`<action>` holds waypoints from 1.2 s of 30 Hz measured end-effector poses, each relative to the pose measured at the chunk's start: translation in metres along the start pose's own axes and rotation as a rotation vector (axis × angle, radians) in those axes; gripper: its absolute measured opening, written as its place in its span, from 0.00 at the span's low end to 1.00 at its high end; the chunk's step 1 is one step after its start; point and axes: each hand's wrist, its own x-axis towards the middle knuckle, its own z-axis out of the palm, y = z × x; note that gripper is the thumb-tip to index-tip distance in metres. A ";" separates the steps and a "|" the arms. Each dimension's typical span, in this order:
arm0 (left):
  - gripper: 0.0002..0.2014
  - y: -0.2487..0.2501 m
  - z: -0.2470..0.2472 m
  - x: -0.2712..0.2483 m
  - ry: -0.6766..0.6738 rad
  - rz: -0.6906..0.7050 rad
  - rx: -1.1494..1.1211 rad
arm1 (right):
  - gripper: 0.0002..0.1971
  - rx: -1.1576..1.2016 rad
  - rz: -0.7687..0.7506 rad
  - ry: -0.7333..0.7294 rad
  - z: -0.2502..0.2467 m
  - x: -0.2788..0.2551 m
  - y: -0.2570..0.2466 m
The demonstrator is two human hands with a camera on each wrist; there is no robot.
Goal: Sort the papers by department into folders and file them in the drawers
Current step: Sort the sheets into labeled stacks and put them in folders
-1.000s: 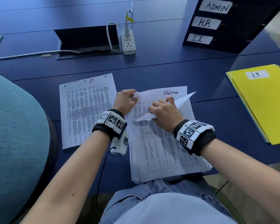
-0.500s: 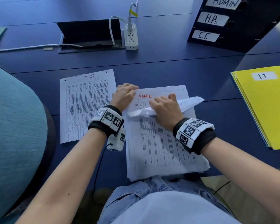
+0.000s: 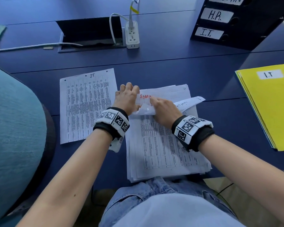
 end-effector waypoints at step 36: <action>0.04 -0.017 0.000 -0.004 0.190 0.161 -0.508 | 0.37 -0.171 0.111 0.105 -0.015 0.004 -0.007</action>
